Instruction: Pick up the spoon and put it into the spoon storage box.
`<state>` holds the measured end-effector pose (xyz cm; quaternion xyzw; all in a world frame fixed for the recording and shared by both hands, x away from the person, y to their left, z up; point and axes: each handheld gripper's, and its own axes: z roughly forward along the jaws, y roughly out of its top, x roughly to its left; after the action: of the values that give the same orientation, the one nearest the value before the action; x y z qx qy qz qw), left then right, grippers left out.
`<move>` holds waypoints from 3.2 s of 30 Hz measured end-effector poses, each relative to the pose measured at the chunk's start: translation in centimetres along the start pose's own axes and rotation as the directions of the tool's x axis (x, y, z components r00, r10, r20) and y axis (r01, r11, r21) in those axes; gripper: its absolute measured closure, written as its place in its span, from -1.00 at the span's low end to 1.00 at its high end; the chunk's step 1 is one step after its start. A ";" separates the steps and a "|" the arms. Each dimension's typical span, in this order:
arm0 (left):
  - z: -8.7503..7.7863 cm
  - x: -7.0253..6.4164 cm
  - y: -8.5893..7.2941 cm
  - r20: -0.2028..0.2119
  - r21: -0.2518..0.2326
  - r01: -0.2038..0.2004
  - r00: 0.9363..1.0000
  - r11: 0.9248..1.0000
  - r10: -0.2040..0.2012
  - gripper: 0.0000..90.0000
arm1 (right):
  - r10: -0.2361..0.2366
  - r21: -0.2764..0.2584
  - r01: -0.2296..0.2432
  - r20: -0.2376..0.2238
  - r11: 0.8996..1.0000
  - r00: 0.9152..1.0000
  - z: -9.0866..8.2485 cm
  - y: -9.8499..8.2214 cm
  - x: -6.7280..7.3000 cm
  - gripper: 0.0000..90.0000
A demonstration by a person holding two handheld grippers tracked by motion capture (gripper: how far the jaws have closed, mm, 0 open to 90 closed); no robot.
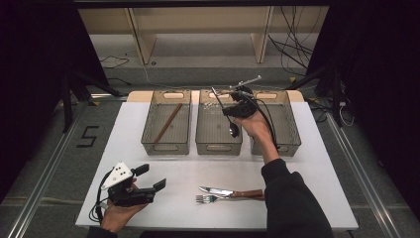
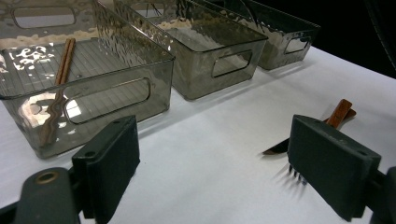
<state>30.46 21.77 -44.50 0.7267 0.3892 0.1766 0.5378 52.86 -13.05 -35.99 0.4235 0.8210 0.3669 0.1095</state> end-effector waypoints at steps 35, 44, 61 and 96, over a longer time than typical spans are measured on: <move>0.0 -0.1 0.0 0.003 0.000 -0.006 1.000 1.000 0.006 -0.63 | 0.049 0.074 -0.051 0.021 0.996 0.999 3.3 -1.6 -0.6 0.89; 0.0 -0.1 0.0 0.003 0.001 -0.005 1.000 1.000 0.005 -0.64 | 0.051 0.119 -0.055 0.039 0.991 0.998 3.5 -2.0 -0.7 0.34; 0.1 -0.1 0.0 0.000 0.005 -0.007 1.000 1.000 0.007 -0.63 | -0.203 0.036 0.207 -0.102 0.978 0.974 -2.7 -3.8 2.8 -0.31; 0.1 -0.1 -0.1 -0.002 0.017 -0.011 1.000 1.000 0.011 -0.64 | -0.295 0.163 0.318 -0.149 0.934 0.944 -5.7 -13.4 5.2 0.29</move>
<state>30.47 21.65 -44.61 0.7332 0.3869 0.1771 0.5304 38.59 -16.98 -40.60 0.2752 0.9127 0.2926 0.0751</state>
